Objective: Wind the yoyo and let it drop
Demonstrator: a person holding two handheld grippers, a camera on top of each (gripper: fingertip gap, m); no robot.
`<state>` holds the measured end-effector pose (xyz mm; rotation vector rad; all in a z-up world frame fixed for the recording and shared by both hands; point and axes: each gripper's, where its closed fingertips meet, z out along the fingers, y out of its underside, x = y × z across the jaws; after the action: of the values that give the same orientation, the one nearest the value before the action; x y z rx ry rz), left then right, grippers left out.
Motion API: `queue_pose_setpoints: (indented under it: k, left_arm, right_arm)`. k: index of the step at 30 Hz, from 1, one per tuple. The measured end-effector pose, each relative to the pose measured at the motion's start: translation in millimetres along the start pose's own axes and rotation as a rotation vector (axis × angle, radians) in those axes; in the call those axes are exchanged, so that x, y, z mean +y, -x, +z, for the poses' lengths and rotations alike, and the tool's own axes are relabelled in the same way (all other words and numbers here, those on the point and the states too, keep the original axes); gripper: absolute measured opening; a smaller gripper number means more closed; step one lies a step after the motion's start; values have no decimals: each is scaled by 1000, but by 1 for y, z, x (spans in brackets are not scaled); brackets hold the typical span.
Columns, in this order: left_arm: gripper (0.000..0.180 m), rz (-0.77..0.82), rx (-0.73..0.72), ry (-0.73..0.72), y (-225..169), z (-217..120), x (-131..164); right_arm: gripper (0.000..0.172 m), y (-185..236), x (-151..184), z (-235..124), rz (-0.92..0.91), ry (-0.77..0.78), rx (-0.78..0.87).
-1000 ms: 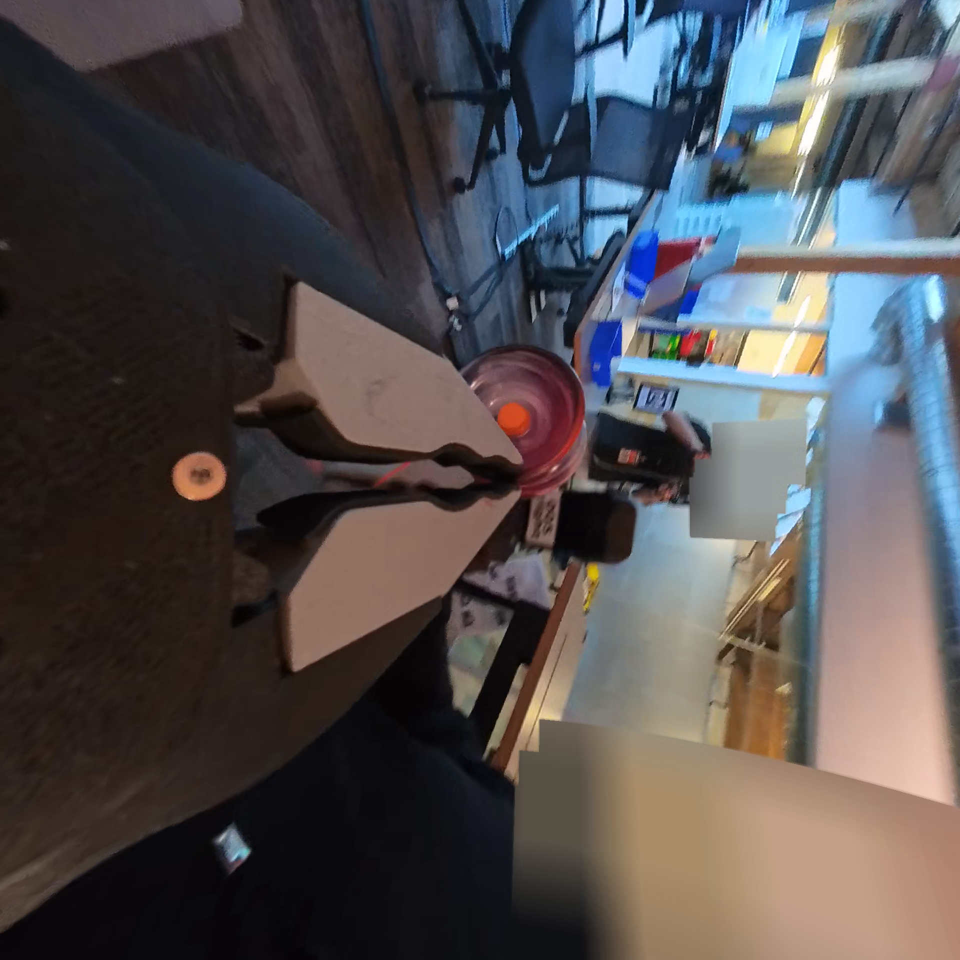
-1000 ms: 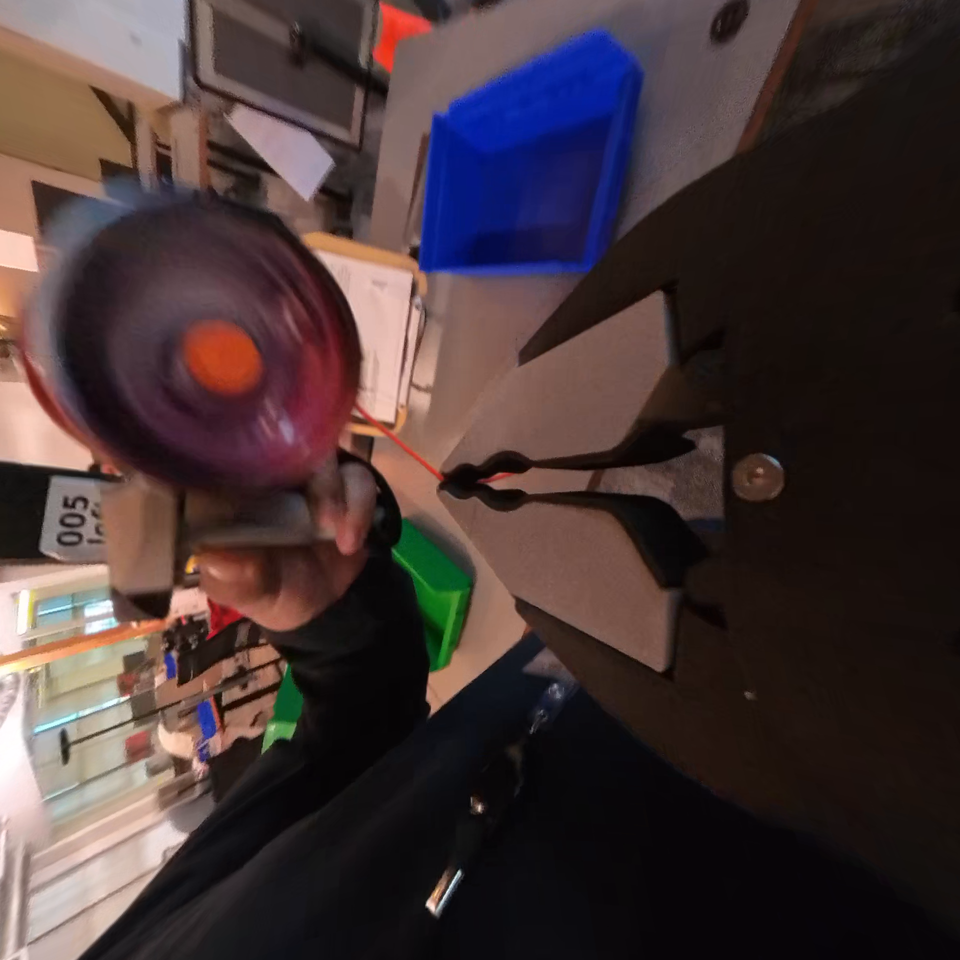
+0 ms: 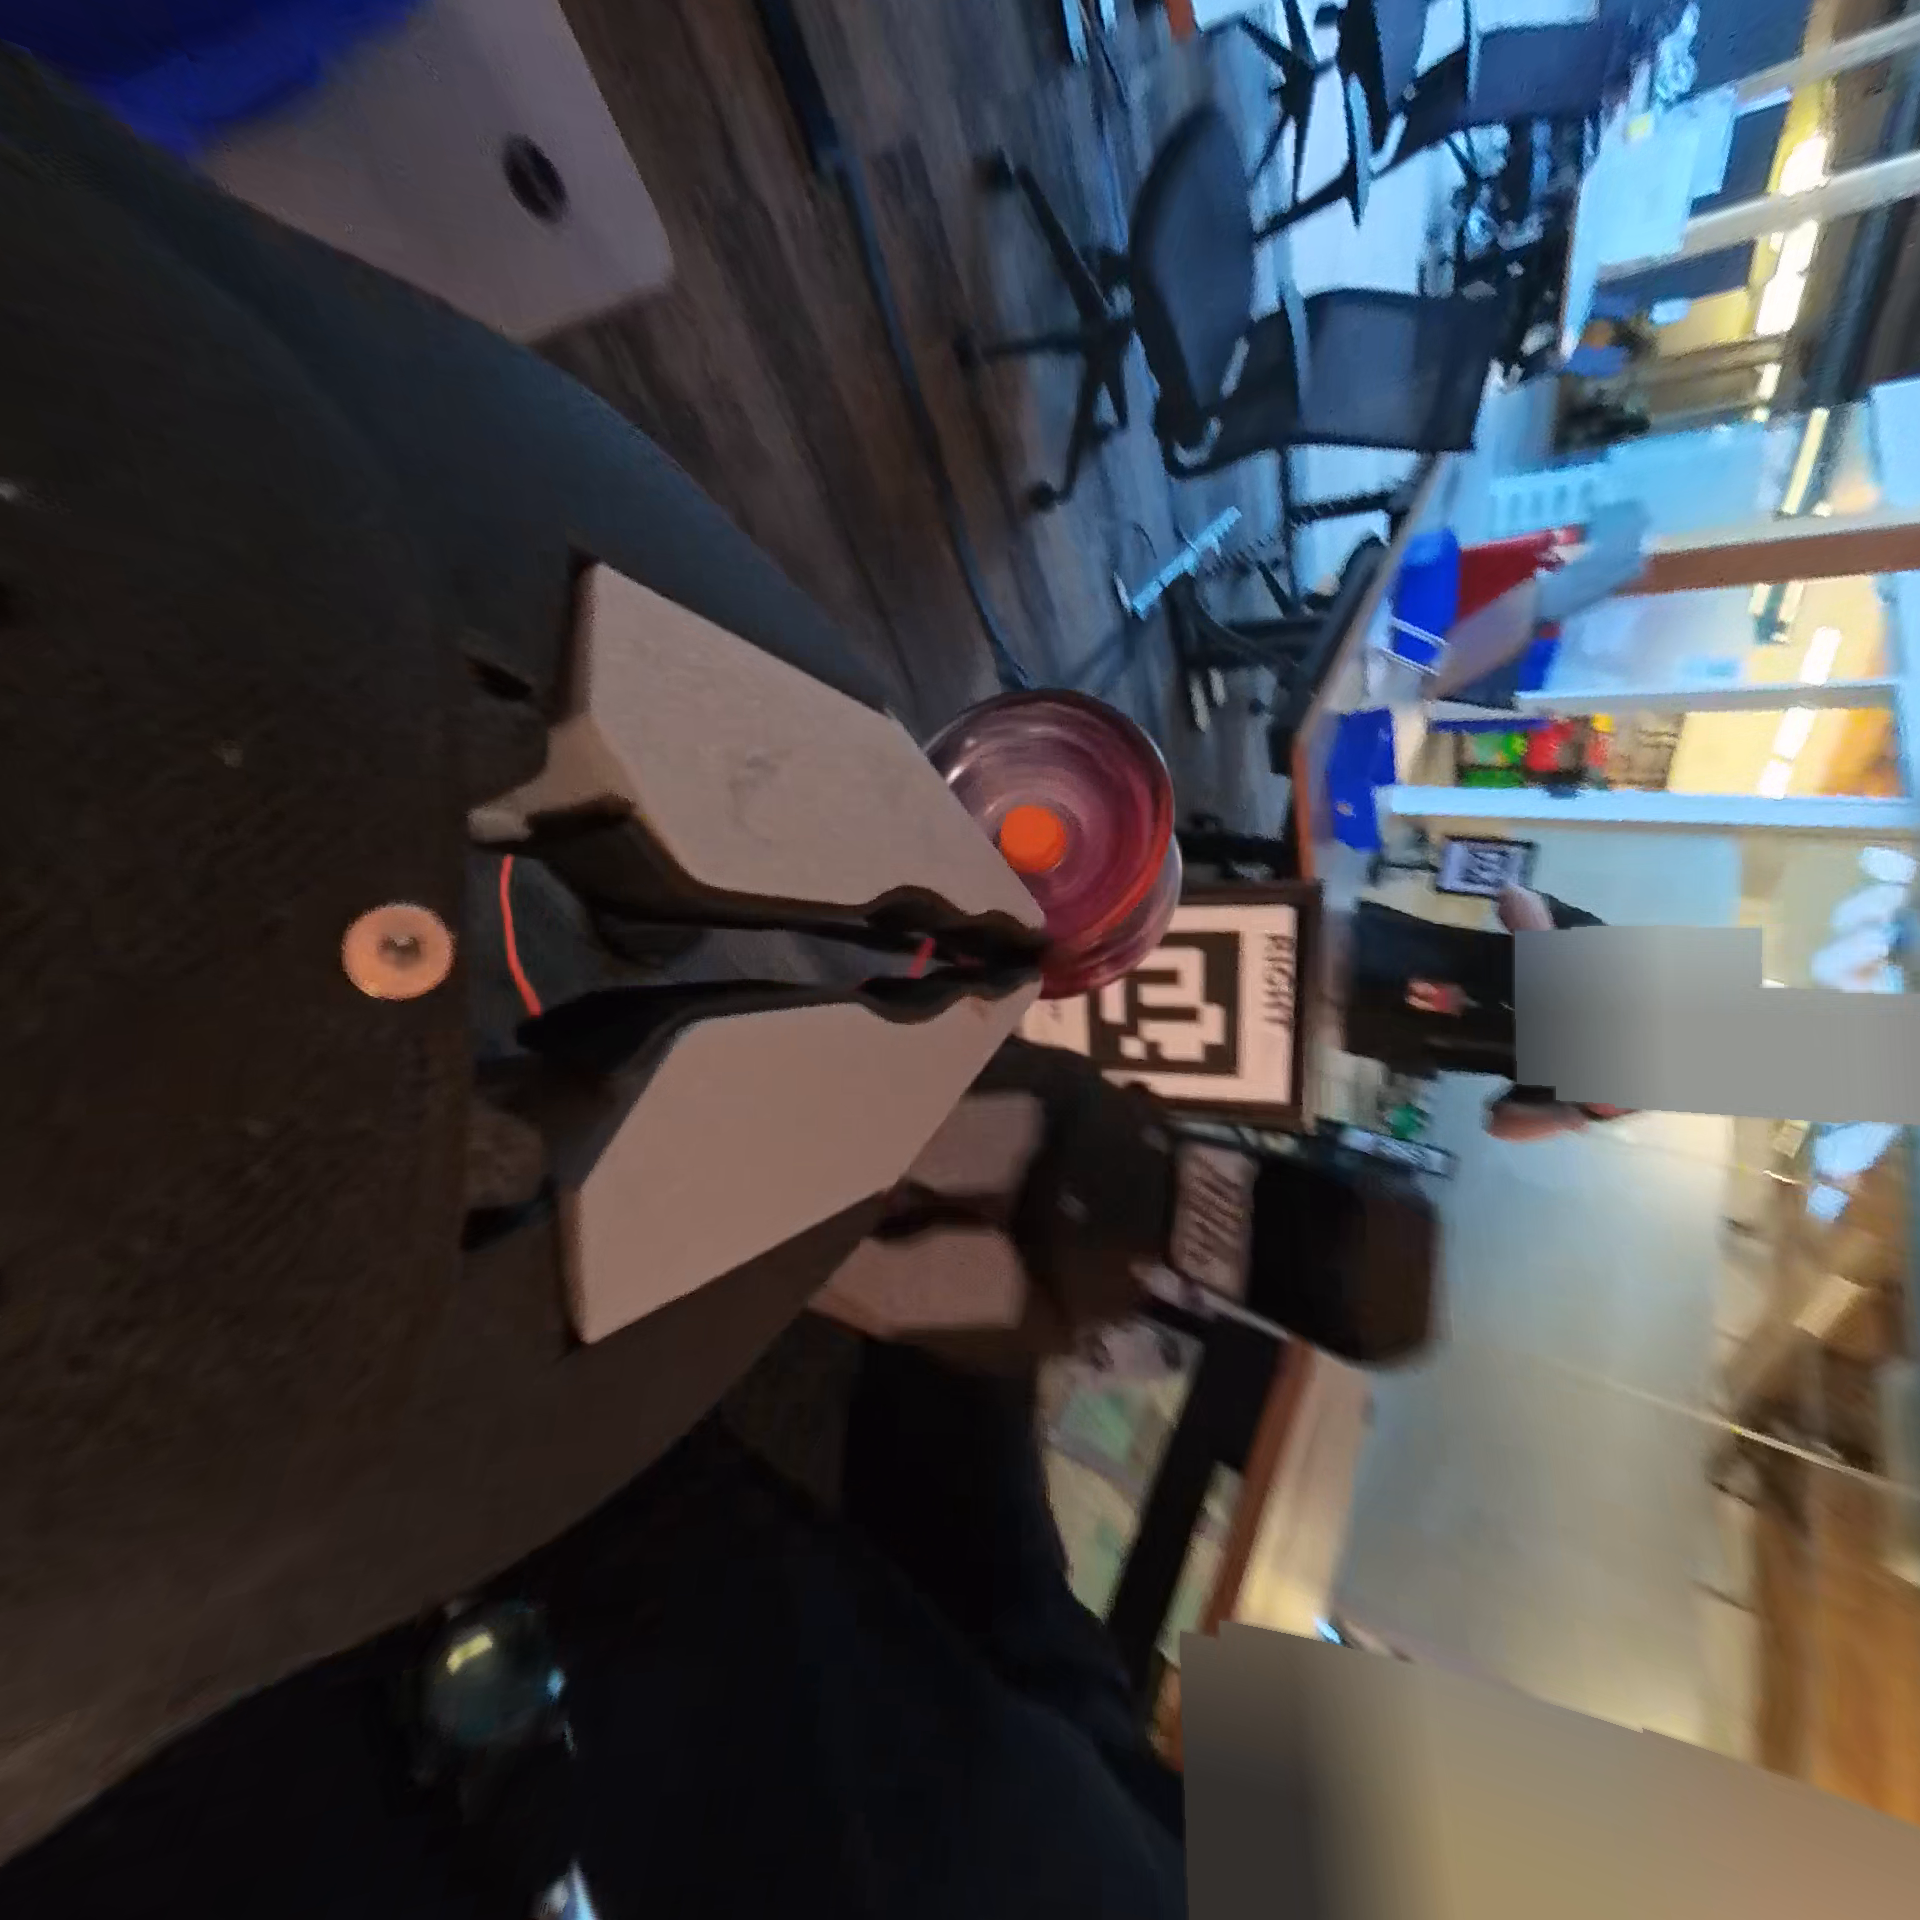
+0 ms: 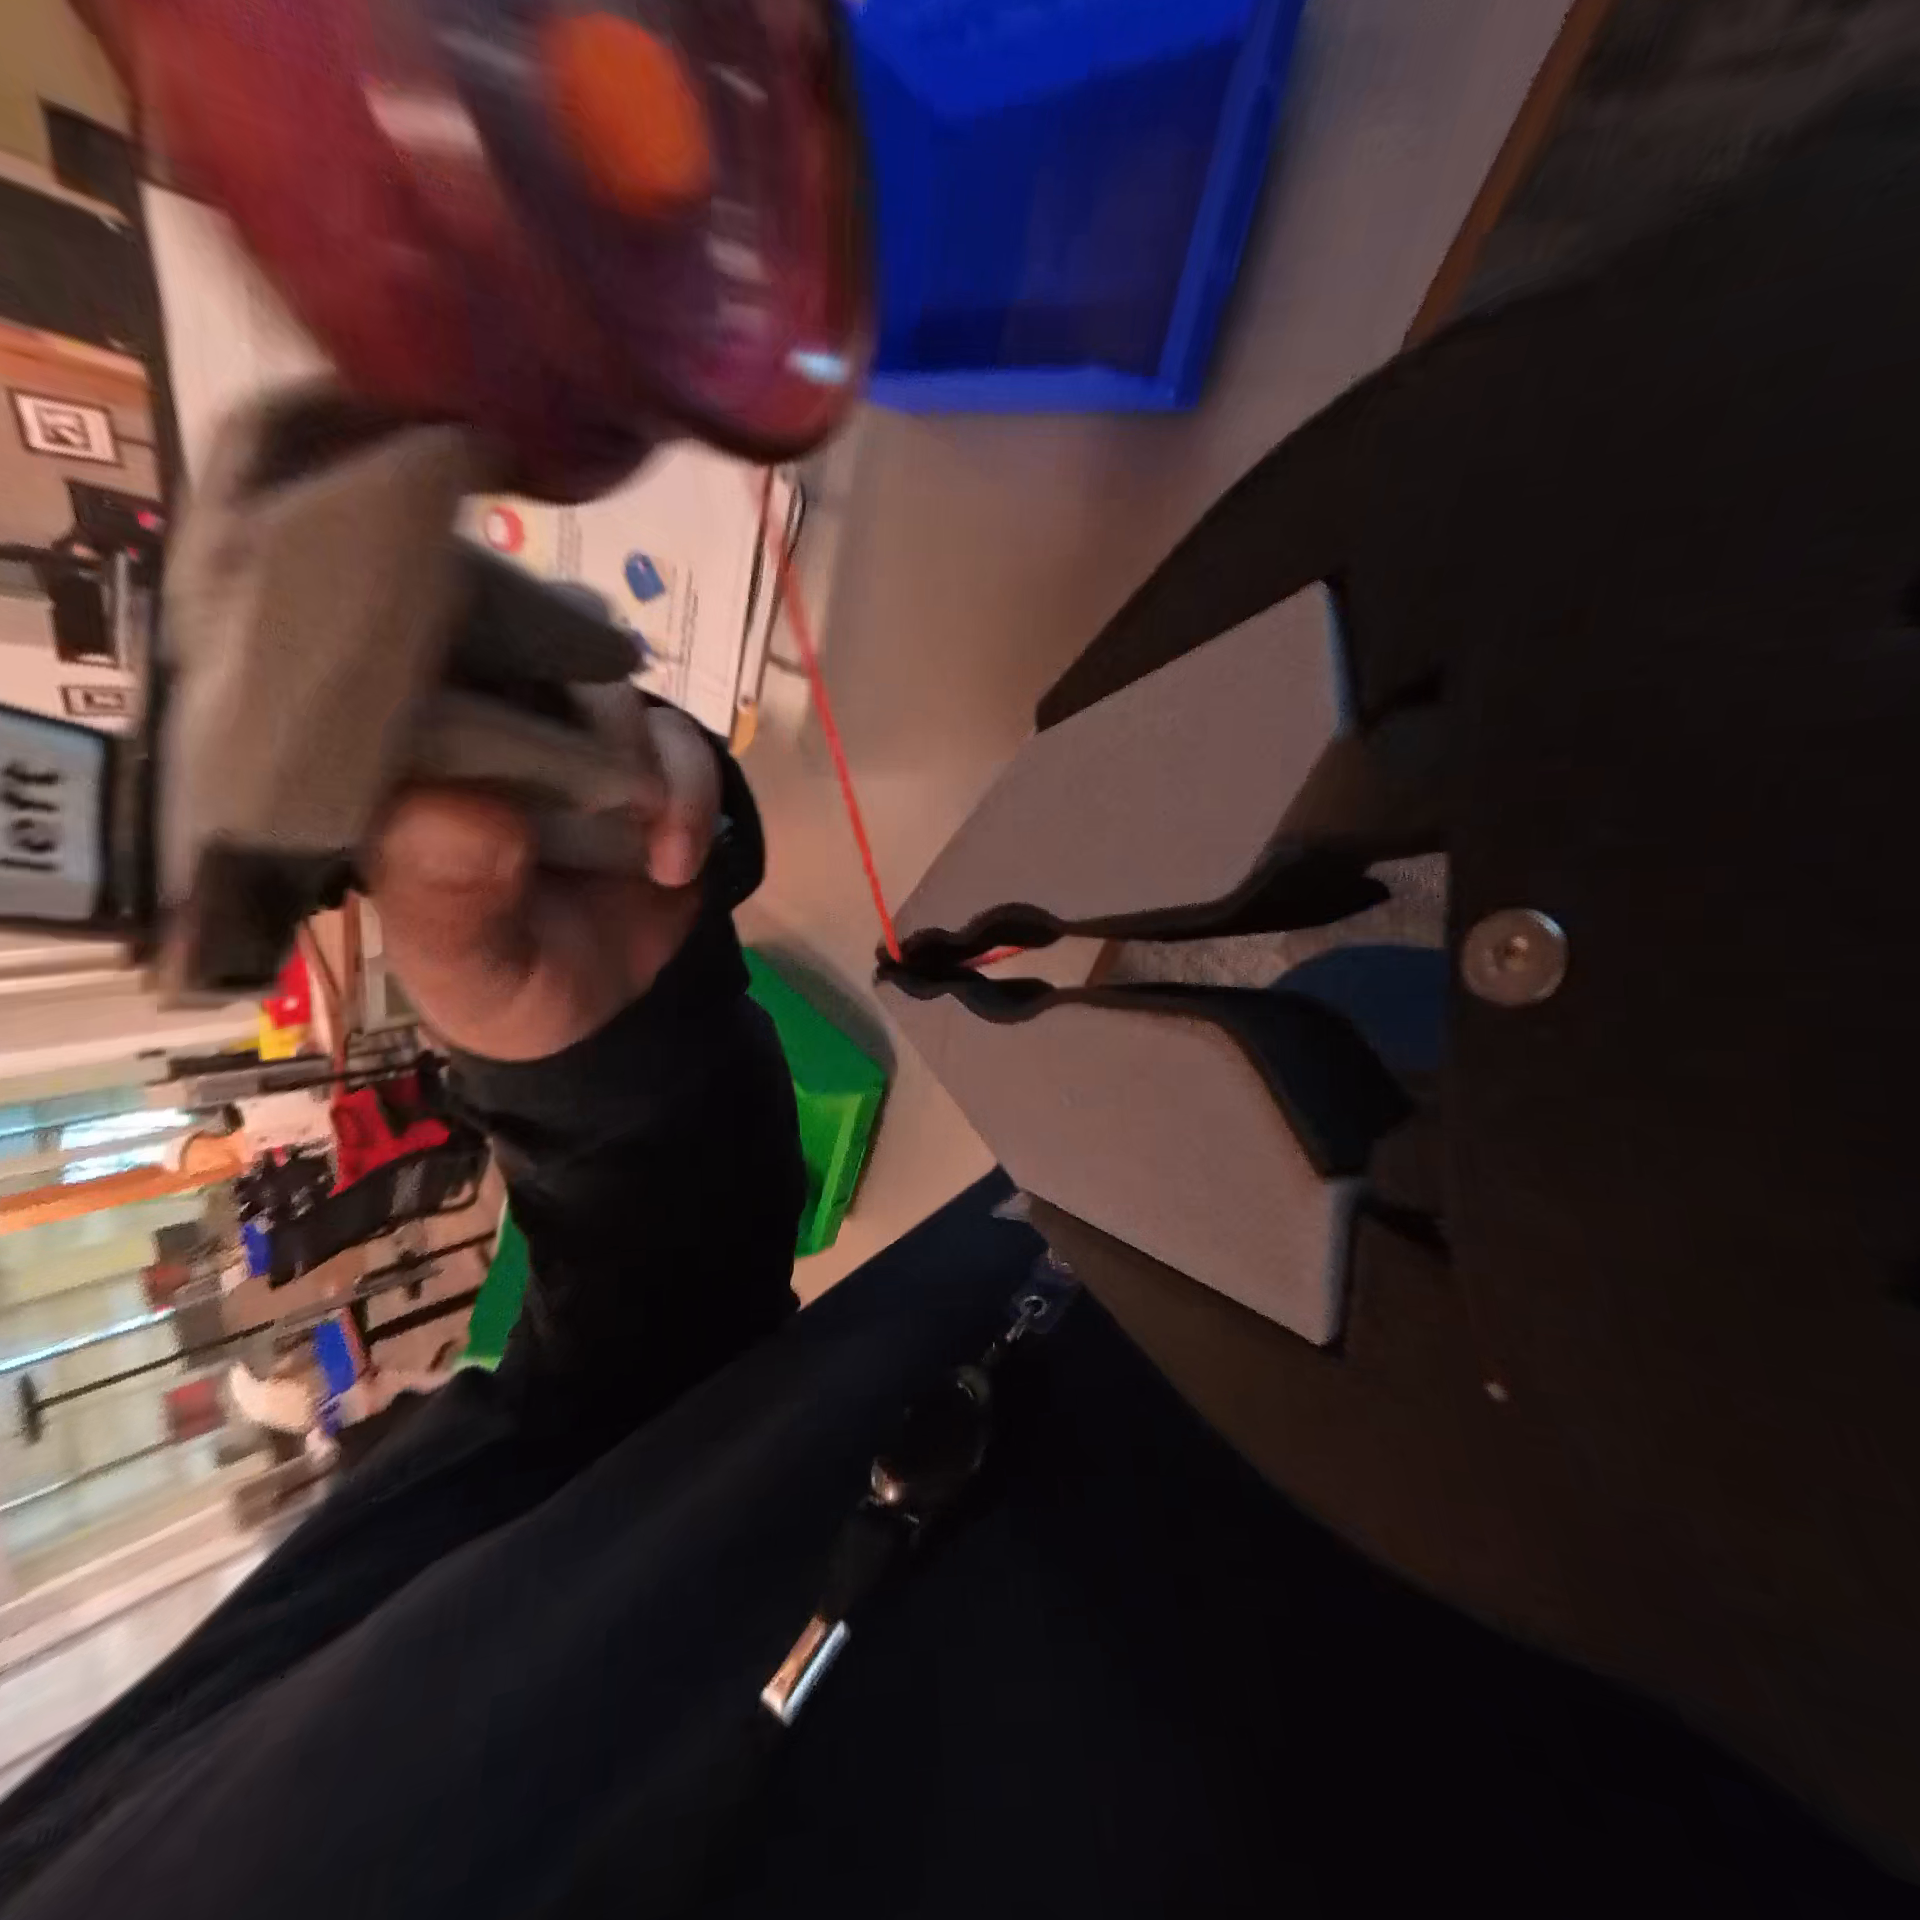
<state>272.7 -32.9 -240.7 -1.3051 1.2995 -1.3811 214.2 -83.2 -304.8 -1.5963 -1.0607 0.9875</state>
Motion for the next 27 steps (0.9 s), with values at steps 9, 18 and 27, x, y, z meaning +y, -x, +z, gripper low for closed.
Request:
queue_pose_setpoints:
  k: [9, 18, 27]
  left_arm:
    - [1, 109, 135, 172, -29, 9, 35]
    - [0, -93, 375, -59, -51, -3, -8]
    - [0, -5, 34, 8, 11, -11, 7]
  right_arm:
    - [0, -70, -51, -95, -258, 219, 410]
    - [0, -66, 0, -41, -27, 84, 189]
    - [0, 16, 2, 12, -46, 66, 21]
